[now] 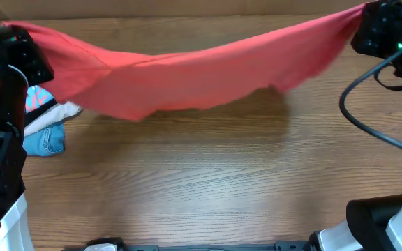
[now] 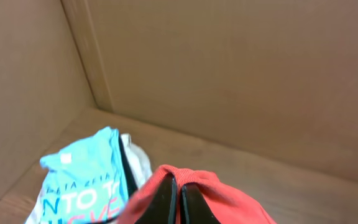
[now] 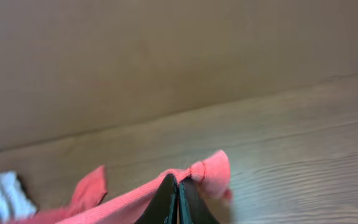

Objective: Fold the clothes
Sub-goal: 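Lift the shirt with both grippers and stretch it apart, then lay the stretched shirt flat on the table with both grippers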

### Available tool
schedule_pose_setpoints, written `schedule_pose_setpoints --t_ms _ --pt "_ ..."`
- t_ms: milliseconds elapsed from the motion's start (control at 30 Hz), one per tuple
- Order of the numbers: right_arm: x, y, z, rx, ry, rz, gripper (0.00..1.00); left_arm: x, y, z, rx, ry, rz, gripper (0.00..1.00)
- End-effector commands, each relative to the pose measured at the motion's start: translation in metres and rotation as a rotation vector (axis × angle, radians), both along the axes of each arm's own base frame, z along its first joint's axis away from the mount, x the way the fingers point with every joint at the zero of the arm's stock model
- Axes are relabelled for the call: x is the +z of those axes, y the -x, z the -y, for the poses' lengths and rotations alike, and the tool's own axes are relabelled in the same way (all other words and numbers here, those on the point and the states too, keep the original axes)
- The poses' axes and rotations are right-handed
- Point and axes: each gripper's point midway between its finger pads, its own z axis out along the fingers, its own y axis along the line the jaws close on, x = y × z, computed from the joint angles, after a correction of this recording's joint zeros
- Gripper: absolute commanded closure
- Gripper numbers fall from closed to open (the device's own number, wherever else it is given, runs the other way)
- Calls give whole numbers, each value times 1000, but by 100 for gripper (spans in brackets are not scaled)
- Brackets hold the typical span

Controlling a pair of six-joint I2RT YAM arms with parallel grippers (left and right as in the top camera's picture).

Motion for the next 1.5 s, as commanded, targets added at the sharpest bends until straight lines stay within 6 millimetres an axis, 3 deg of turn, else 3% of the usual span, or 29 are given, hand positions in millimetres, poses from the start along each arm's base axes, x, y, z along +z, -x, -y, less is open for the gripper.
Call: schedule_pose_setpoints --t_ms 0,133,300,500,633,700,800,900,1000,1100,1167,1233,1300,1467 --pt "19 9 13 -61 27 71 96 7 4 -5 19 -28 11 96" --pt "10 -7 11 -61 31 46 96 -4 -12 -4 5 -21 -21 96" --pt "-32 -49 6 -57 52 -70 96 -37 -60 5 -64 11 -108 96" --pt "-96 -128 -3 -45 82 -171 96 -90 -141 5 -97 34 -177 96" --pt "-110 -188 5 -89 92 -83 96 -101 -195 6 -124 37 -99 96" --pt "-101 -201 18 -145 36 -26 96 -84 -211 3 -128 40 -4 96" --pt "-60 -196 40 -193 -42 99 96 -30 -210 1 -158 28 148 96" --pt "-8 -176 58 -201 -52 233 96 44 -186 -6 -170 -2 320 96" --pt "33 -150 73 -214 -7 332 96 105 -152 -19 -160 -40 459 96" --pt "42 -134 80 -222 15 335 96 125 -130 -15 -213 -48 488 96" --pt "29 -130 80 -222 17 280 96 114 -125 -8 -250 -26 427 96" --pt "1 -127 78 -216 19 170 96 86 -126 3 -291 19 315 96" --pt "-32 -124 77 -214 24 44 96 45 -129 15 -328 79 161 96" --pt "-124 -105 74 -199 32 -326 96 -89 -118 53 -393 228 -354 96"
